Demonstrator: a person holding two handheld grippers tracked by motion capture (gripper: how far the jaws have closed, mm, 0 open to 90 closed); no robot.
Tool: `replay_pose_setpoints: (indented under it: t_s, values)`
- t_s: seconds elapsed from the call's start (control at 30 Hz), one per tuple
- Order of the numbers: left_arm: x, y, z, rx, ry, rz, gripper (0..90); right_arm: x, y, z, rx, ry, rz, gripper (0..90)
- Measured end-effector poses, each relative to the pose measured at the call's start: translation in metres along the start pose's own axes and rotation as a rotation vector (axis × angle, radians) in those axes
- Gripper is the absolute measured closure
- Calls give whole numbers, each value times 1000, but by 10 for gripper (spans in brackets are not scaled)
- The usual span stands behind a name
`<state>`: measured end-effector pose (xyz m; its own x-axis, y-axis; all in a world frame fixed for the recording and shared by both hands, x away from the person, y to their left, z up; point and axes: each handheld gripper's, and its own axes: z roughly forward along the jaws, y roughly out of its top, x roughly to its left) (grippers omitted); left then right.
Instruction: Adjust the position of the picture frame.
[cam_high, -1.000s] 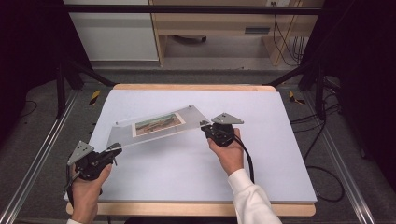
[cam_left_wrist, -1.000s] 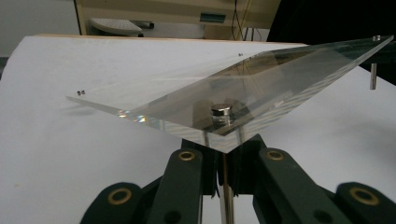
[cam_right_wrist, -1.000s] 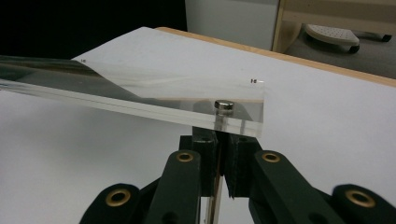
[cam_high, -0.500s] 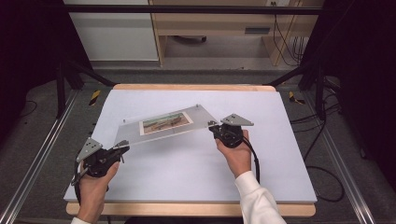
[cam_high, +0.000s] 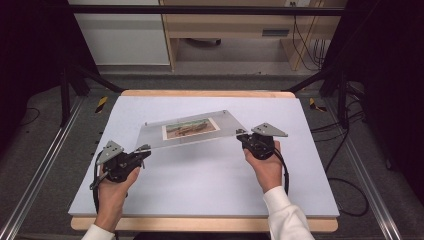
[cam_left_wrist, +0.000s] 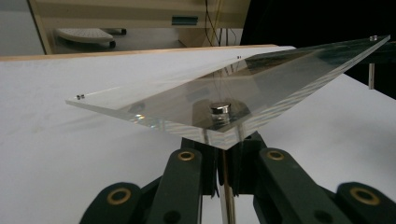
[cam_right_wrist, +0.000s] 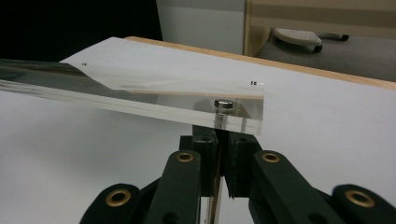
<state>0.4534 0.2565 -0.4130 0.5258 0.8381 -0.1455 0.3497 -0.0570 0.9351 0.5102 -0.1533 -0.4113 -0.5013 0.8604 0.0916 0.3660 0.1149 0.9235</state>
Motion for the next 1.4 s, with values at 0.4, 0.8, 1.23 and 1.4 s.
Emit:
replay_pose_setpoints:
  t_s: [0.4,0.8,1.23,1.4]
  values:
    - [-15,12,22,-4,-57,28,823,-18,-3,-32,-17,-60,15,842]
    - [-30,18,40,5,-100,61,823,-30,-12,-55,-32,-94,43,842]
    - [-27,22,64,16,-138,95,822,-38,-25,-58,-31,-136,73,838]
    - [-24,20,70,20,-143,94,823,-39,-29,-57,-29,-149,78,837]
